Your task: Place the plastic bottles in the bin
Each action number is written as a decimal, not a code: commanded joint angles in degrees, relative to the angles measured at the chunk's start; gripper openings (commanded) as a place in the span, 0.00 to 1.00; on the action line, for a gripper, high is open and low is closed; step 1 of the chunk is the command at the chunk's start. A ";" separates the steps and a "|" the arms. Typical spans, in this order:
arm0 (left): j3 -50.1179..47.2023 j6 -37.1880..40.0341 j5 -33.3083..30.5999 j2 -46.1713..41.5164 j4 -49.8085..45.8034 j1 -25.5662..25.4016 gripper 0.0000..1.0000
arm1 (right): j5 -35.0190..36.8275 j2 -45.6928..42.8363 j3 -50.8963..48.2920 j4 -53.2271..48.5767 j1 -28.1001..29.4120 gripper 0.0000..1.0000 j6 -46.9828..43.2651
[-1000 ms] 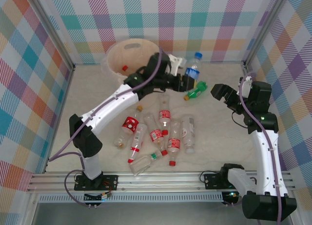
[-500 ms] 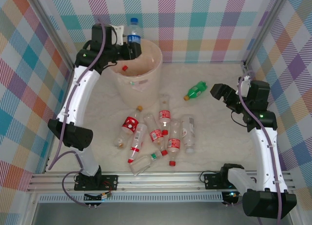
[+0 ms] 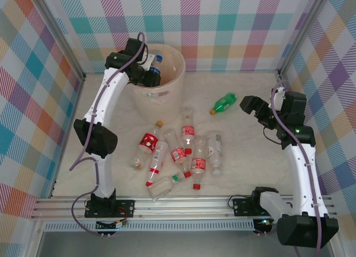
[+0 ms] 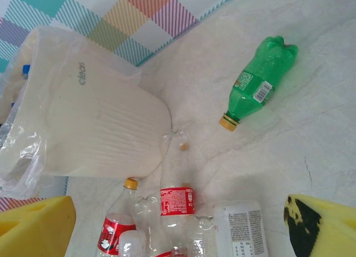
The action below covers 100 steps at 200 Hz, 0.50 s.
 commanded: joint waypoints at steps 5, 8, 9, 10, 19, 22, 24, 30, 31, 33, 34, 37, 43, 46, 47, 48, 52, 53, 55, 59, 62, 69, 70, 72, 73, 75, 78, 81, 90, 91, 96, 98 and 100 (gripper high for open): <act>-2.11 3.14 0.48 -0.42 -2.53 -0.54 0.00 | 0.74 0.38 -0.74 0.03 -0.35 0.96 -0.95; -2.61 3.28 0.40 -0.41 -2.49 -0.56 0.00 | 0.69 0.52 -0.74 0.00 -0.35 0.96 -0.92; -2.68 3.36 0.38 -0.41 -2.44 -0.56 0.00 | 0.60 0.59 -0.74 0.03 -0.35 0.96 -0.94; -2.76 3.39 0.32 -0.37 -2.46 -0.65 0.00 | 0.55 0.62 -0.74 0.04 -0.39 0.96 -0.95; -4.03 3.75 0.35 -0.42 -2.18 -0.74 0.00 | 0.05 1.21 -0.66 0.32 -0.34 0.96 -0.92; -4.48 3.84 0.42 -0.46 -2.06 -0.81 0.00 | -0.01 1.31 -0.65 0.38 -0.34 0.96 -0.87; -4.70 3.97 0.54 -0.43 -2.05 -0.78 0.00 | -0.09 1.44 -0.65 0.46 -0.34 0.96 -0.94; -5.73 4.23 1.28 -0.70 -1.70 -0.82 0.00 | -0.13 1.69 -0.74 0.63 -0.35 0.96 -0.87; -5.91 4.31 1.35 -0.73 -1.56 -0.82 0.00 | -0.21 1.70 -0.79 0.69 -0.35 0.96 -0.91; -6.31 4.42 1.70 -0.83 -1.35 -0.83 0.00 | -0.27 1.82 -0.82 0.74 -0.35 0.96 -0.90; -6.51 4.45 1.86 -0.89 -1.30 -0.83 0.00 | -0.28 1.86 -0.82 0.75 -0.39 0.96 -0.93; -7.17 4.56 2.25 -1.13 -0.85 -0.83 0.02 | -0.28 1.82 -0.90 0.83 -0.39 0.96 -1.02; -8.54 4.63 2.90 -1.65 0.18 -0.83 0.09 | -0.29 1.93 -0.96 0.86 -0.35 0.96 -1.42; -9.20 4.68 3.12 -1.86 0.64 -0.83 0.13 | -0.21 1.97 -1.00 0.83 -0.38 0.96 -1.66; -9.45 4.71 3.19 -1.93 0.84 -0.83 0.14 | -0.21 1.97 -1.00 0.83 -0.38 0.96 -1.66; -9.57 4.73 3.26 -1.97 0.98 -0.83 0.16 | -0.16 1.98 -1.00 0.84 -0.36 0.96 -1.75; -10.20 4.70 3.60 -2.16 1.44 -0.83 0.20 | 0.04 2.02 -1.02 0.76 -0.30 0.96 -2.05; -10.25 4.72 3.65 -2.17 1.55 -0.83 0.21 | 0.10 2.04 -1.01 0.76 -0.32 0.96 -2.12; -10.47 4.81 3.75 -2.22 1.67 -0.83 0.23 | 0.23 2.06 -1.01 0.71 -0.34 0.96 -2.24; -10.68 4.83 4.05 -2.27 1.81 -0.83 0.26 | 0.44 2.07 -1.01 0.56 -0.41 0.96 -2.42; -10.70 4.83 4.16 -2.24 1.87 -0.83 0.29 | 0.64 2.02 -1.01 0.51 -0.35 0.96 -2.61; -10.61 4.70 4.35 -2.05 1.89 -0.79 0.35 | 1.08 2.18 -1.01 0.41 -0.30 0.96 -2.71; -10.59 4.72 4.37 -2.03 1.86 -0.81 0.35 | 1.10 2.17 -1.01 0.41 -0.32 0.96 -2.76; -10.54 4.74 4.39 -1.99 1.83 -0.82 0.36 | 1.16 2.16 -1.01 0.40 -0.41 0.96 -2.79; -10.56 4.74 4.44 -1.95 1.83 -0.87 0.37 | 1.18 2.16 -1.01 0.40 -0.42 0.96 -2.84; -10.51 4.66 4.47 -1.92 1.83 -0.84 0.37 | 1.20 2.22 -1.03 0.40 -0.39 0.96 -2.81; -10.45 4.61 4.60 -1.84 1.85 -0.83 0.39 | 1.27 2.25 -1.03 0.36 -0.35 0.96 -2.84; -10.48 4.57 4.72 -1.85 1.90 -0.83 0.40 | 1.29 2.31 -1.07 0.40 -0.36 0.96 -2.87; -10.72 4.41 4.89 -1.89 2.14 -0.83 0.44 | 1.16 2.40 -1.01 0.46 -0.41 0.96 -2.89; -10.78 4.40 4.90 -1.90 2.20 -0.83 0.45 | 1.14 2.37 -1.01 0.47 -0.38 0.97 -2.89; -10.90 4.27 4.92 -2.04 2.45 -0.83 0.48 | 1.04 2.55 -1.01 0.64 -0.41 0.96 -2.99; -11.05 4.23 4.92 -2.08 2.58 -0.83 0.49 | 0.97 2.56 -1.01 0.53 -0.38 0.97 -3.00; -11.16 4.29 4.88 -2.15 2.67 -0.83 0.51 | 0.95 2.59 -1.01 0.52 -0.35 0.96 -3.03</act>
